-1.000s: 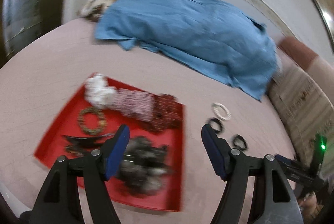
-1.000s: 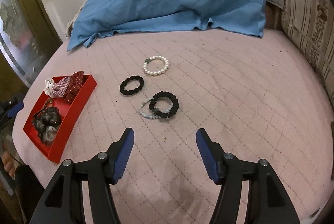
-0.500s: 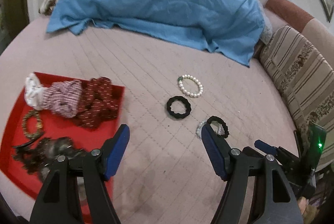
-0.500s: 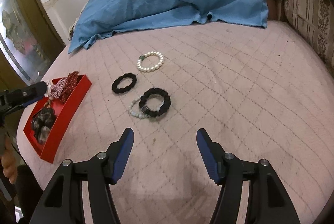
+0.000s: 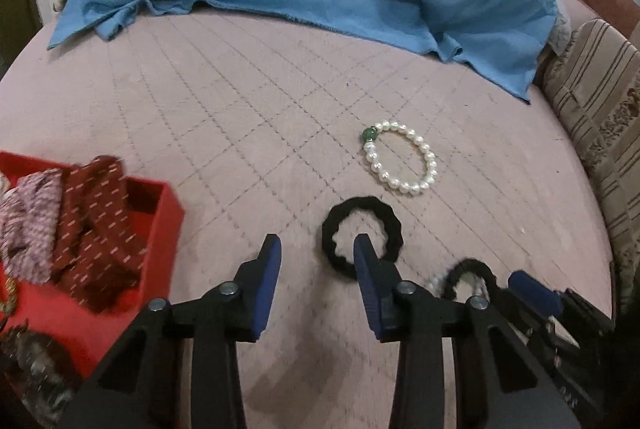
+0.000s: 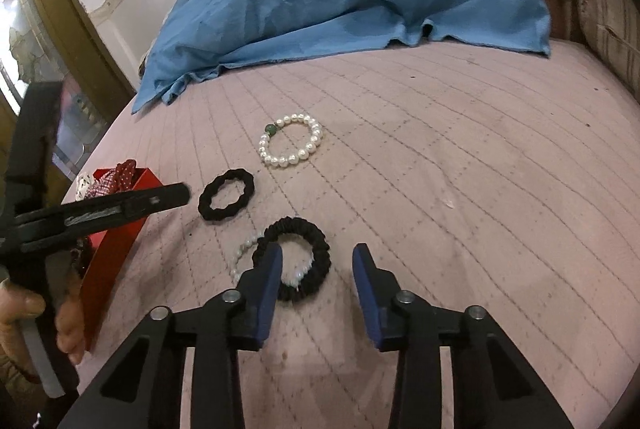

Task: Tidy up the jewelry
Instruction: 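Grasp a black hair tie with left tool while right grasps the other black hair tie, then carry both black hair ties into the red tray and open both tools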

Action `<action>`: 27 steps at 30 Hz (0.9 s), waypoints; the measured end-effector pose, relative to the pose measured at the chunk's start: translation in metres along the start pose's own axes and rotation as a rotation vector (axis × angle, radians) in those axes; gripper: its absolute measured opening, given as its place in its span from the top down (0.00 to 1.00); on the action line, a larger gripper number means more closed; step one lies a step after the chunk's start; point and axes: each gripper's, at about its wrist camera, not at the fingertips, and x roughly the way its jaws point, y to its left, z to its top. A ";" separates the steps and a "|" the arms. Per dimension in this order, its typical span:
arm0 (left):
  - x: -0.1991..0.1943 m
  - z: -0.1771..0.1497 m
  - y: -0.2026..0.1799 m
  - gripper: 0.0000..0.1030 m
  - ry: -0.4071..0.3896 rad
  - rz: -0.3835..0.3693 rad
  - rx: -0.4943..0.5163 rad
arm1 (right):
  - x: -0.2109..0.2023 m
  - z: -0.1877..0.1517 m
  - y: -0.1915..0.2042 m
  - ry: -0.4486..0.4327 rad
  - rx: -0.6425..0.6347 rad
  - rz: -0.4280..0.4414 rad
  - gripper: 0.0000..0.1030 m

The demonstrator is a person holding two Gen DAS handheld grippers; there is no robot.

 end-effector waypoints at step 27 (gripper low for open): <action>-0.031 -0.015 -0.021 0.93 -0.046 -0.007 0.034 | -0.012 0.001 0.002 -0.055 0.024 0.075 0.91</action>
